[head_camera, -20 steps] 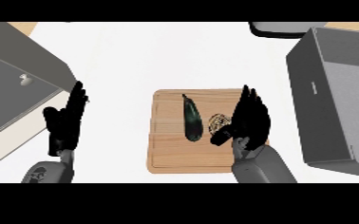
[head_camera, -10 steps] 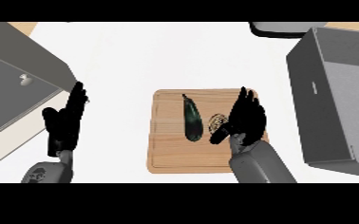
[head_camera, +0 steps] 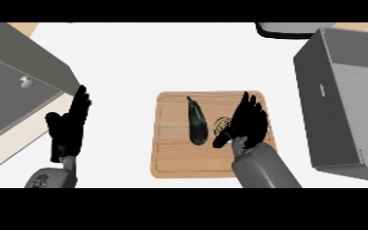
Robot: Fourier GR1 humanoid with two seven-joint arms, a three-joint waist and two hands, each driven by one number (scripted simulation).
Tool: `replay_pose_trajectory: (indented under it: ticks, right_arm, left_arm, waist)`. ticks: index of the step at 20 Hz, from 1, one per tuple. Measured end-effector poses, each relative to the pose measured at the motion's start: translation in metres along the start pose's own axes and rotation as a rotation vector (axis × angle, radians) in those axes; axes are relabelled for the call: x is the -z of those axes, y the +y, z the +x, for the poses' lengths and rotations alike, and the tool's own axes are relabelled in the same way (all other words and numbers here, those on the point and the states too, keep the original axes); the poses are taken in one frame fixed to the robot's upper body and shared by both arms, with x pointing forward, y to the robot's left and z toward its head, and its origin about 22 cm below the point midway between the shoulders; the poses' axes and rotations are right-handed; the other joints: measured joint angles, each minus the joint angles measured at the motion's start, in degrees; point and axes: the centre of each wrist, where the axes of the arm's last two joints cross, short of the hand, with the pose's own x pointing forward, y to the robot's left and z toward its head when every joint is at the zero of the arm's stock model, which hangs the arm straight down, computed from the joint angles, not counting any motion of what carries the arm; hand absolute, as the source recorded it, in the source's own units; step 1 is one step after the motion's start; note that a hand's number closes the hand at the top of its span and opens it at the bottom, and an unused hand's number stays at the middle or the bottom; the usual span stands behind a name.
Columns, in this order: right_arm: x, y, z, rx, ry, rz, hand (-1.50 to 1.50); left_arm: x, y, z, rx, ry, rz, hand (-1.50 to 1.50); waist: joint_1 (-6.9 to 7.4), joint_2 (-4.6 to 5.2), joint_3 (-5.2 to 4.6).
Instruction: Pick the cupcake from the cutting board and place it in the cardboard box
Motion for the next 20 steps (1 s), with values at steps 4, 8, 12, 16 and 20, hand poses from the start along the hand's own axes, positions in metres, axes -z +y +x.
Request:
replay_pose_trajectory:
  ticks: [4,8,12,16,20]
  right_arm:
    - [0.001,0.007,0.0,-0.004,0.001,0.001,-1.5]
    - [0.006,0.014,-0.001,-0.011,0.008,0.008,1.5]
    - [0.007,0.013,0.007,-0.01,-0.033,-0.011,1.5]
    - [0.013,0.019,0.009,-0.039,-0.055,-0.073,1.5]
    - [0.014,0.019,0.011,-0.046,-0.072,-0.118,1.5]
  left_arm:
    - [0.002,-0.001,0.008,0.002,-0.004,0.005,0.0]
    - [0.003,0.001,0.008,0.002,-0.006,0.004,0.0]
    - [0.002,-0.001,0.003,0.004,-0.009,0.006,0.0]
    - [0.001,0.002,0.003,-0.003,-0.001,0.01,0.0]
    - [0.001,0.003,0.001,-0.003,-0.008,0.012,0.0]
  waist:
    - [-0.02,-0.01,0.02]
    - [-0.06,0.04,0.02]
    - [-0.19,0.04,0.02]
    - [-0.21,0.0,0.01]
    - [-0.36,-0.01,0.01]
